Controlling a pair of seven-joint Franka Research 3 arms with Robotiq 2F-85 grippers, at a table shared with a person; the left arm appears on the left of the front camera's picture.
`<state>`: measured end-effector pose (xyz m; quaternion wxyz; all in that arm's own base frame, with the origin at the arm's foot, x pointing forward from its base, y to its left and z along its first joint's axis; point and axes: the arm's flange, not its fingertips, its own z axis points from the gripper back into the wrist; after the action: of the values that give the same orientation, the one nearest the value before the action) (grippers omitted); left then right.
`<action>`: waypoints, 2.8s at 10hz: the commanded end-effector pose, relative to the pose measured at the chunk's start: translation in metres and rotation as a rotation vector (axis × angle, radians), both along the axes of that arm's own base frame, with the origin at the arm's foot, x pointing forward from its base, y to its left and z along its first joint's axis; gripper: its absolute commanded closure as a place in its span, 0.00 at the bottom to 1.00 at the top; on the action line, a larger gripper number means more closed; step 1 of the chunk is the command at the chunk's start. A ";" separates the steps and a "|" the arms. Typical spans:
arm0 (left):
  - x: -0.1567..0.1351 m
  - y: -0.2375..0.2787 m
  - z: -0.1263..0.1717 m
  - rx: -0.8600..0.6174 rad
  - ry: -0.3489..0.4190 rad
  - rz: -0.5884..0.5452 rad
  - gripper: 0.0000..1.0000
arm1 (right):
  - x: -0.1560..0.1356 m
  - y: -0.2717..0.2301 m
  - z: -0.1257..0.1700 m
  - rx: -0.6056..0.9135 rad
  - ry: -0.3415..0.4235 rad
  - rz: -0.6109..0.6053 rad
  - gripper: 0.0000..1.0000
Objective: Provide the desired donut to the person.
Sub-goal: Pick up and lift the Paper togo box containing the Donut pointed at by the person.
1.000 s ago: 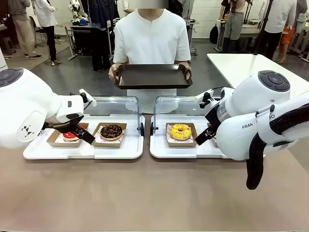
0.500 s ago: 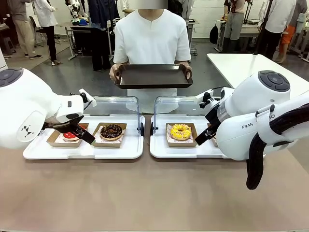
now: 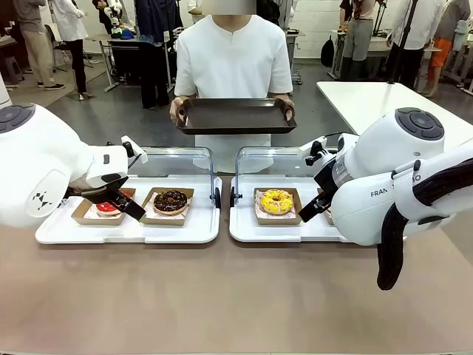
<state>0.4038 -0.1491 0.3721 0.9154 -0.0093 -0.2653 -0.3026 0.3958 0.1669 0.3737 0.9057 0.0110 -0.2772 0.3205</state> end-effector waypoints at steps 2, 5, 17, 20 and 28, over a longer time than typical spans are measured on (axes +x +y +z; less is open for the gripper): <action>0.000 0.000 0.000 0.000 0.000 0.000 0.00 | 0.000 0.000 0.000 0.000 0.000 0.000 0.00; 0.000 0.000 0.000 0.000 0.000 0.000 0.00 | 0.000 0.000 0.000 0.000 0.000 0.000 0.00; -0.114 0.006 0.177 0.089 -0.007 -0.026 0.00 | -0.146 -0.027 0.195 -0.176 0.061 -0.050 0.00; -0.116 0.005 0.183 0.090 -0.017 -0.021 0.00 | -0.150 -0.029 0.204 -0.203 0.049 -0.062 0.00; -0.096 0.142 0.218 -0.750 -0.036 -0.606 0.00 | -0.115 -0.242 0.225 0.728 -0.069 0.403 0.00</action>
<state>0.2991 -0.0180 0.5939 0.7216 -0.3975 -0.3690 -0.4303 0.2736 -0.0718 0.6033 0.7808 0.3364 -0.3840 0.3602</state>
